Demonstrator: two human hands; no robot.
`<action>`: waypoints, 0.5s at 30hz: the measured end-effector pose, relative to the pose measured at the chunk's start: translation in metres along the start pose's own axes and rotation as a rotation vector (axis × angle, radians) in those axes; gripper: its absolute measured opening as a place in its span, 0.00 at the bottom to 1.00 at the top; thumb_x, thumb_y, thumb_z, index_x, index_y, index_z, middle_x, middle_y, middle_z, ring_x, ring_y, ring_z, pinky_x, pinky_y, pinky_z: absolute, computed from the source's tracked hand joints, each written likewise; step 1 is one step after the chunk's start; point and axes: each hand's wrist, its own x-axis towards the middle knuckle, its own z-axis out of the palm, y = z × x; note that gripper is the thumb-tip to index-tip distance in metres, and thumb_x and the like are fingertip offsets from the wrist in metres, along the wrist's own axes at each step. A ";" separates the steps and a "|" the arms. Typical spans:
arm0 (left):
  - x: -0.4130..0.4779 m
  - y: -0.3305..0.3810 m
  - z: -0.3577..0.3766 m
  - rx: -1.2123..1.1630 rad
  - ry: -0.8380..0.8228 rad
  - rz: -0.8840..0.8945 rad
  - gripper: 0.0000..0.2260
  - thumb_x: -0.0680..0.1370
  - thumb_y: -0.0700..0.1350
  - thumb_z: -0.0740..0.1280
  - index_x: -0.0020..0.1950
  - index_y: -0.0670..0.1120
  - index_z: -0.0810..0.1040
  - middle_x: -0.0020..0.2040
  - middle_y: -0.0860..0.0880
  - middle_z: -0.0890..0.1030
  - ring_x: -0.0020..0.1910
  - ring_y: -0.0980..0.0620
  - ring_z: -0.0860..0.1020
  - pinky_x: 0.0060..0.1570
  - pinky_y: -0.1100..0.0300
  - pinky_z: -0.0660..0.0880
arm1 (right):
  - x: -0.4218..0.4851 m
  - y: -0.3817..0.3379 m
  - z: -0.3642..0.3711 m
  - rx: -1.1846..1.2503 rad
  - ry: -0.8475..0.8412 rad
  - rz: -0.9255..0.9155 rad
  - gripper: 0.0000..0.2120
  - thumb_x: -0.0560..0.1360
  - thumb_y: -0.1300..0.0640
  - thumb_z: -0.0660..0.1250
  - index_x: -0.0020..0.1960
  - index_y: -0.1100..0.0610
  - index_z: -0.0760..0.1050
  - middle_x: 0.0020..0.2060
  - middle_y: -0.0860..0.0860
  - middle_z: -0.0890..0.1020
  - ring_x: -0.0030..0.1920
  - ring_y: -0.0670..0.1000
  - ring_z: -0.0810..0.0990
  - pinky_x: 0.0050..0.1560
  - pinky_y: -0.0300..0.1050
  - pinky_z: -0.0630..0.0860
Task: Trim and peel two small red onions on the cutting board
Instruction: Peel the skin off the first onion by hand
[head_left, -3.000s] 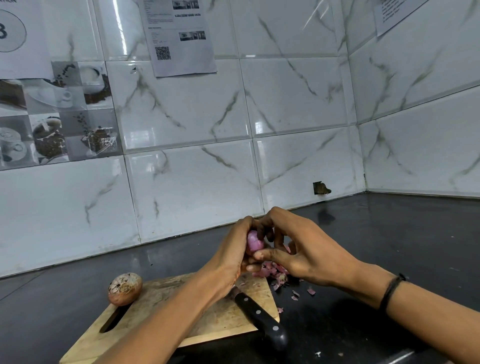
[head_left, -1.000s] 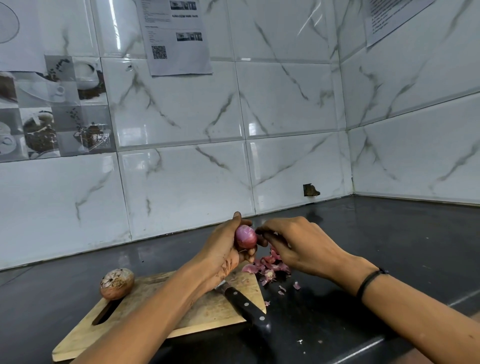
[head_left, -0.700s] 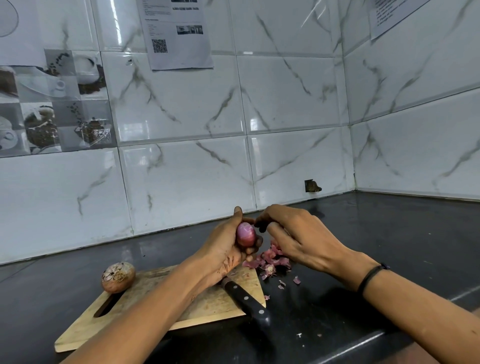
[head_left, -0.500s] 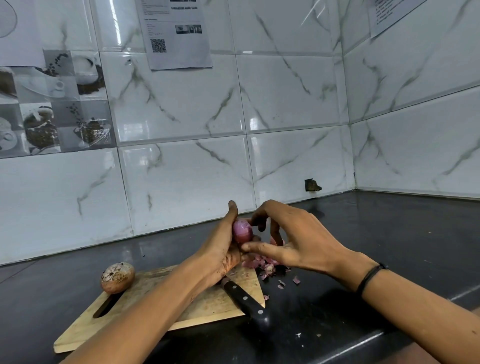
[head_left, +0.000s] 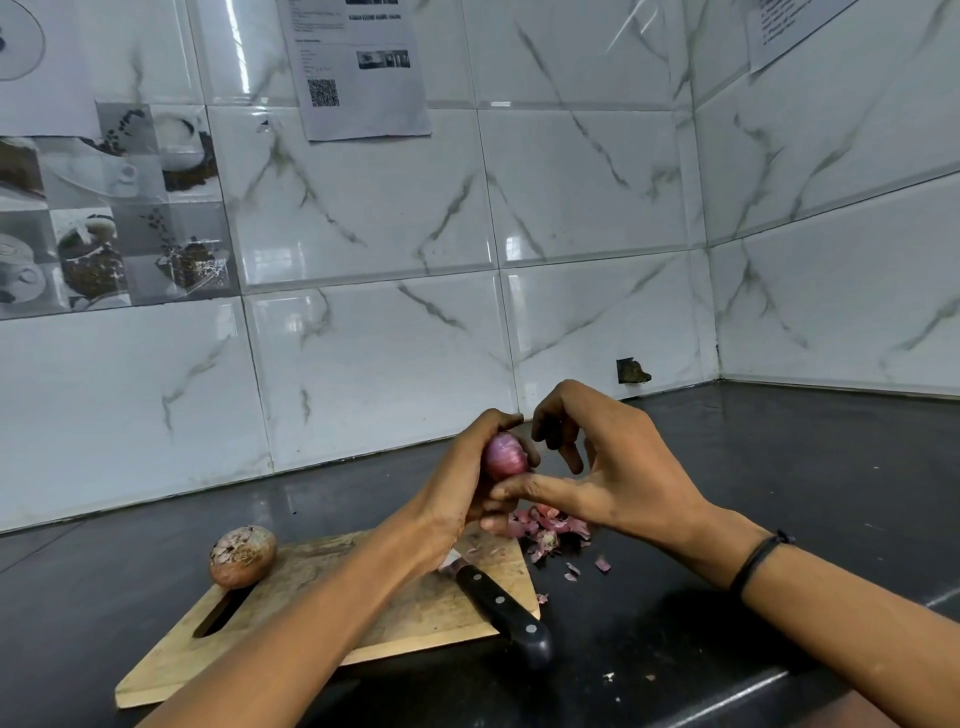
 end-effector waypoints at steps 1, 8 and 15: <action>0.000 0.000 0.000 -0.011 -0.008 0.006 0.20 0.81 0.57 0.59 0.38 0.44 0.77 0.28 0.48 0.66 0.23 0.54 0.62 0.25 0.63 0.60 | 0.000 -0.001 -0.001 -0.014 0.015 -0.010 0.24 0.67 0.33 0.75 0.49 0.48 0.71 0.39 0.41 0.75 0.35 0.48 0.75 0.34 0.48 0.75; -0.002 0.002 0.001 -0.158 -0.025 0.044 0.14 0.80 0.50 0.60 0.42 0.42 0.77 0.35 0.46 0.76 0.24 0.56 0.73 0.23 0.65 0.69 | -0.003 -0.006 0.006 -0.100 0.004 -0.068 0.25 0.69 0.42 0.78 0.54 0.46 0.66 0.38 0.43 0.76 0.35 0.44 0.75 0.30 0.48 0.75; 0.002 0.000 0.001 -0.105 -0.031 0.040 0.17 0.80 0.50 0.59 0.34 0.46 0.78 0.33 0.47 0.76 0.24 0.55 0.69 0.27 0.62 0.66 | -0.003 -0.005 0.007 -0.083 -0.025 -0.088 0.25 0.71 0.48 0.79 0.55 0.47 0.64 0.38 0.44 0.76 0.36 0.46 0.76 0.31 0.44 0.75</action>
